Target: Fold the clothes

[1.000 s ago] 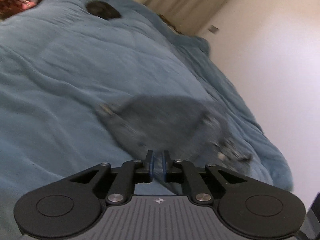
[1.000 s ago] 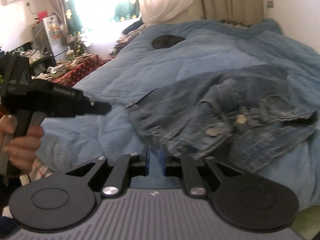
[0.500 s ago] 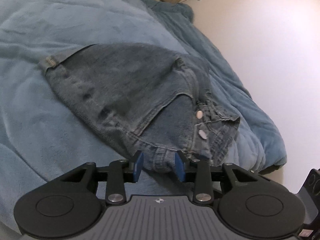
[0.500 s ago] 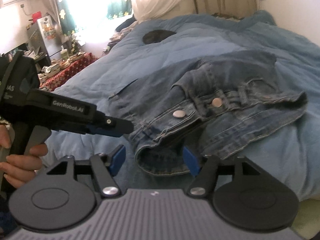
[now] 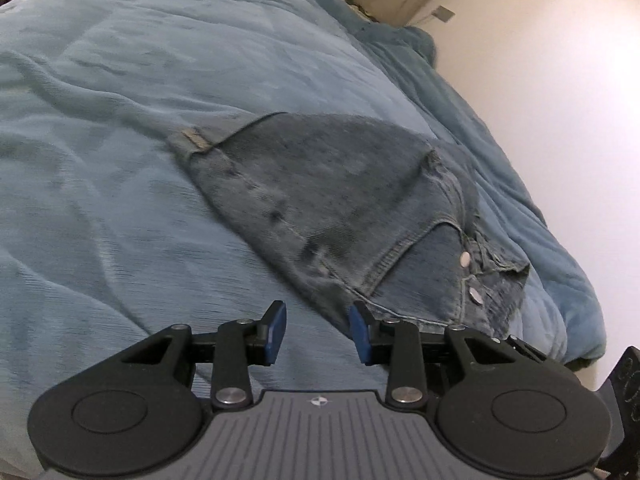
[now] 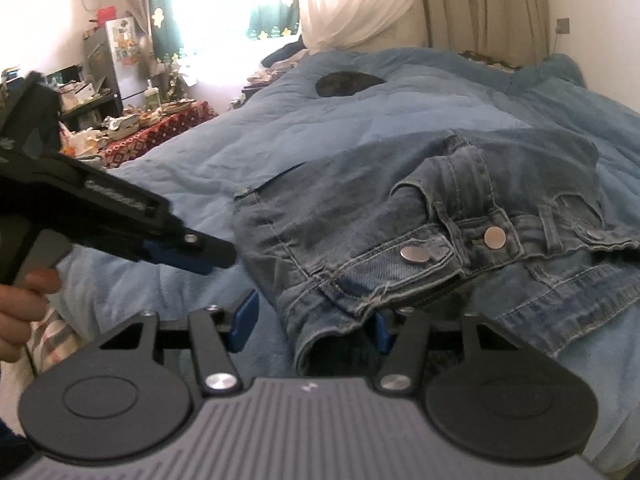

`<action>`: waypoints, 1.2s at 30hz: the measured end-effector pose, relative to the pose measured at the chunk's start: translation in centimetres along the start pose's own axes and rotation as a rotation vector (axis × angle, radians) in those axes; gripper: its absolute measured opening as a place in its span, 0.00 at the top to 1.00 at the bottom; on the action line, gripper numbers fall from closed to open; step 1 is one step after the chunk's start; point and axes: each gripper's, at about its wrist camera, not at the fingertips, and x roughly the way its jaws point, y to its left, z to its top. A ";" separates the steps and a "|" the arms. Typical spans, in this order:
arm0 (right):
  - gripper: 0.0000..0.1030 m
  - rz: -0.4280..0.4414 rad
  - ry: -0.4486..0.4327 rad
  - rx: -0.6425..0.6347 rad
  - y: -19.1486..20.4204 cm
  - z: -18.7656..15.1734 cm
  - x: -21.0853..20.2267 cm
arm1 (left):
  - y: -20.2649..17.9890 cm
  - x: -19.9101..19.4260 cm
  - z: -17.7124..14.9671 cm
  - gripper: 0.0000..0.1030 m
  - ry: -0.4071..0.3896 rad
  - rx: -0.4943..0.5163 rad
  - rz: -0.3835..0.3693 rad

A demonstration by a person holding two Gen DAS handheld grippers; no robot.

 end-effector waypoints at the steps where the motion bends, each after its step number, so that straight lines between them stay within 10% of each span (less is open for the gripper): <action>1: 0.42 0.004 0.005 0.004 -0.1 0.0 0.3 | 0.2 -0.2 0.0 0.67 -0.004 -0.004 0.005; 6: 0.49 0.004 0.034 -0.016 0.2 -0.4 1.8 | 0.6 -0.7 0.0 0.67 -0.011 -0.002 0.023; 8: 0.72 -0.012 0.046 -0.036 0.4 -0.5 2.2 | 0.7 -0.6 0.0 0.67 -0.014 0.005 0.031; 13: 0.95 0.019 0.037 -0.001 0.1 -0.1 1.3 | 1.5 -0.6 0.2 0.60 -0.013 -0.029 0.014; 26: 0.94 -0.011 -0.058 0.048 -2.0 2.3 -4.7 | 4.0 0.3 3.6 0.39 -0.060 -0.125 -0.084; 34: 0.93 -0.020 -0.060 0.060 -2.0 2.4 -5.3 | 6.0 4.5 5.9 0.39 -0.013 -0.219 -0.011; 36: 0.93 -0.020 -0.060 0.067 -2.0 2.4 -5.5 | 6.3 5.1 6.2 0.56 -0.010 -0.250 -0.013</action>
